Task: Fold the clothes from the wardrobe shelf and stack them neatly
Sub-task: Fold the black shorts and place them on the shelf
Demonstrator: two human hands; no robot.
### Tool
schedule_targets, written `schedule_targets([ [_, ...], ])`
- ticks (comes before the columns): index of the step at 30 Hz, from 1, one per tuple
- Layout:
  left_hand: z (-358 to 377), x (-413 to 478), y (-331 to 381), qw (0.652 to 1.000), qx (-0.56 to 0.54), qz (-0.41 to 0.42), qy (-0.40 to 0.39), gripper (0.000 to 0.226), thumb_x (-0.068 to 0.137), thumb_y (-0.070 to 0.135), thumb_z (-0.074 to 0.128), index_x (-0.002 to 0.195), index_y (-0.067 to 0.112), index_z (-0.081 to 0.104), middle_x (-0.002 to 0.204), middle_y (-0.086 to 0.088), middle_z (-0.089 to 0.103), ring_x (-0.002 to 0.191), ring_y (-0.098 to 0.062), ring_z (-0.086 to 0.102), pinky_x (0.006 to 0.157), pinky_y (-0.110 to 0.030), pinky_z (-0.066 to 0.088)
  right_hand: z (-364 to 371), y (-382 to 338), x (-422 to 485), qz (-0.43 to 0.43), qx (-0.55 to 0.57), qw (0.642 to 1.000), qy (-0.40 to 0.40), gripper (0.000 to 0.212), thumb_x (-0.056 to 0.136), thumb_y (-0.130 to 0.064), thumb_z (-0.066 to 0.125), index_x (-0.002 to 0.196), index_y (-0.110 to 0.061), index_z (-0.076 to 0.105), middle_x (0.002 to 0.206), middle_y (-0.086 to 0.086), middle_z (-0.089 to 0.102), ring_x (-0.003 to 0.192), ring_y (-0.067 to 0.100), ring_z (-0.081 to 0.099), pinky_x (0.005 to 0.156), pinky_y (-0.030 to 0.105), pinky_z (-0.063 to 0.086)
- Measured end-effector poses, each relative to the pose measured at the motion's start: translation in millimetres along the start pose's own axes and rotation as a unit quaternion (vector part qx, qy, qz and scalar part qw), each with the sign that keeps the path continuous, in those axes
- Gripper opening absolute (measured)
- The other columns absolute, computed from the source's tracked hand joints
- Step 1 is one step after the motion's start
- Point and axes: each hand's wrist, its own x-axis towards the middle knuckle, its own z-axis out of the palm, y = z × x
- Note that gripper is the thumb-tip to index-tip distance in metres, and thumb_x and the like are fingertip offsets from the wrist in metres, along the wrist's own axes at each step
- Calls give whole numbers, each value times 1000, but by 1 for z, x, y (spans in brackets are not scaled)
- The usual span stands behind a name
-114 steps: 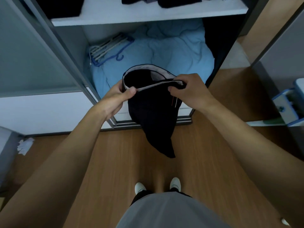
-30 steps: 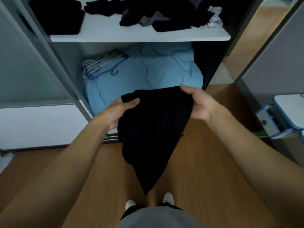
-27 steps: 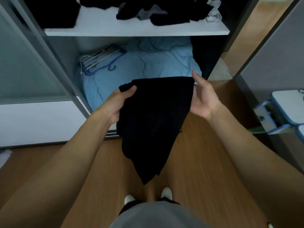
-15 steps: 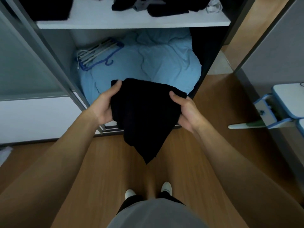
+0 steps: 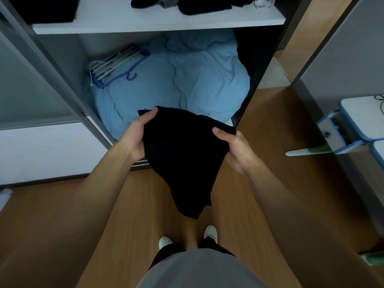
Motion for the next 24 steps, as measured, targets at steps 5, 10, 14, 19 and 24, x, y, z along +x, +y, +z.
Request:
schedule_targets([
  [5, -38, -14, -28, 999, -19, -26, -28, 35, 90, 50, 58, 114, 30, 75, 126, 1, 69, 114, -17, 66, 83, -31, 57, 12, -4, 4, 38, 78, 996, -18, 41, 96, -23, 65, 134, -10, 59, 133, 12, 65, 123, 27, 62, 103, 39, 51],
  [10, -37, -20, -43, 1000, -7, -7, 11, 37, 91, 19, 65, 128, 14, 63, 121, -8, 71, 109, -22, 69, 77, -28, 59, 15, -6, 9, 70, 108, 991, -23, 43, 94, -36, 66, 130, -11, 65, 134, 12, 64, 123, 28, 62, 100, 39, 53],
  [14, -14, -12, -28, 996, 23, 60, 56, 24, 93, 13, 65, 117, 13, 68, 113, -9, 74, 105, -23, 71, 76, -29, 59, 9, -11, 12, 88, -9, 996, -5, 41, 89, -28, 73, 127, -14, 67, 127, 8, 69, 115, 23, 67, 89, 32, 57],
  [19, -19, -16, -18, 998, 1, 54, 39, 32, 93, 35, 66, 118, 16, 72, 121, -8, 71, 113, -22, 68, 80, -29, 58, 3, -16, 18, 106, -50, 993, 10, 35, 94, -14, 66, 128, -11, 65, 124, 10, 70, 112, 24, 69, 84, 33, 59],
  [24, -29, -22, -13, 997, 43, 58, -30, 46, 88, 28, 72, 131, 17, 61, 128, -7, 68, 118, -22, 64, 86, -29, 57, 12, -27, 21, 94, 7, 995, -30, 35, 95, -19, 64, 128, -7, 66, 135, 14, 63, 126, 29, 59, 111, 44, 42],
])
